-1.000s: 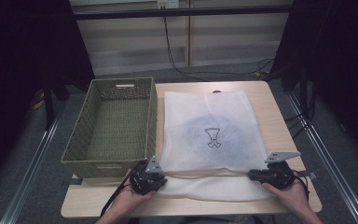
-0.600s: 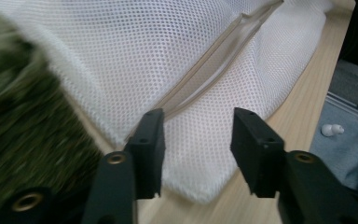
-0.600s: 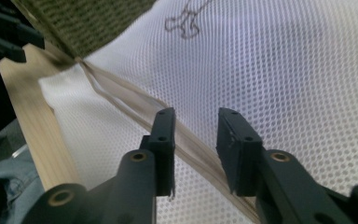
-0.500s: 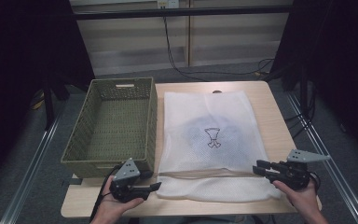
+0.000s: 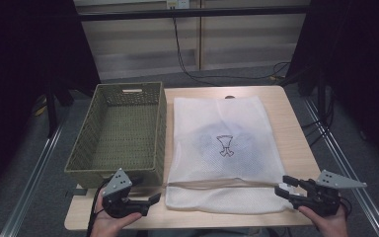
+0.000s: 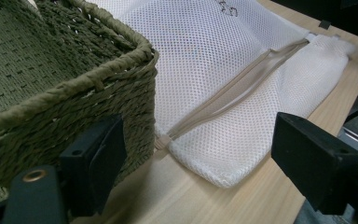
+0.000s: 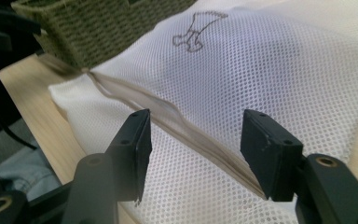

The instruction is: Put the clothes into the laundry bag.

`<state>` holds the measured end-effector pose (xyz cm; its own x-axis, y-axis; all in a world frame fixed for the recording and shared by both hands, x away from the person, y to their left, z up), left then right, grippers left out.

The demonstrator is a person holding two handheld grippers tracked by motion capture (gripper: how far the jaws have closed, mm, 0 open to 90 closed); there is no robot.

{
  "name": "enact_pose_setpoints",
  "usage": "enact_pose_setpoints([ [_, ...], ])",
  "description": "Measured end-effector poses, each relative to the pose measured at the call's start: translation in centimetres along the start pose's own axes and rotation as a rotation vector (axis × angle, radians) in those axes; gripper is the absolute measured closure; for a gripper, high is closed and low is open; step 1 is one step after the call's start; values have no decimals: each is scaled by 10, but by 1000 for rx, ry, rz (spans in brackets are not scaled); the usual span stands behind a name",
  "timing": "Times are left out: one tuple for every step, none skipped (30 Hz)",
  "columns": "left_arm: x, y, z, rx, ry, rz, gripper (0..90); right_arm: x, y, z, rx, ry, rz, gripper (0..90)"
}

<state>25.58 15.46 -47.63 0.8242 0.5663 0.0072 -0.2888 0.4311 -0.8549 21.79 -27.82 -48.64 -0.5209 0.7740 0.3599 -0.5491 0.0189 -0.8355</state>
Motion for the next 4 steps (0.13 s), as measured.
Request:
enact_pose_setpoints([
  [0, 0, 0, 0, 0, 0, 184, 0, 0, 0, 0, 0, 0, 435],
  [-2, 0, -2, 6, 15, -10, 194, 1, 2, -6, 29, -2, 15, 431],
  [-2, 0, -2, 6, 15, -10, 196, 1, 2, -8, 32, -5, 20, 431],
  [-2, 0, -2, 10, 23, -10, 196, 1, 2, -8, 32, -5, 20, 431],
])
Point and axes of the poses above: each handheld gripper's, and its own axes: z roughly backward along the jaws, y roughly out of its underside, x roughly to its left, the point moved 7 cm from there along -z, roughly forward along the jaws, and after that the axes turned 9 degrees about -z, right-handed, at the moved point
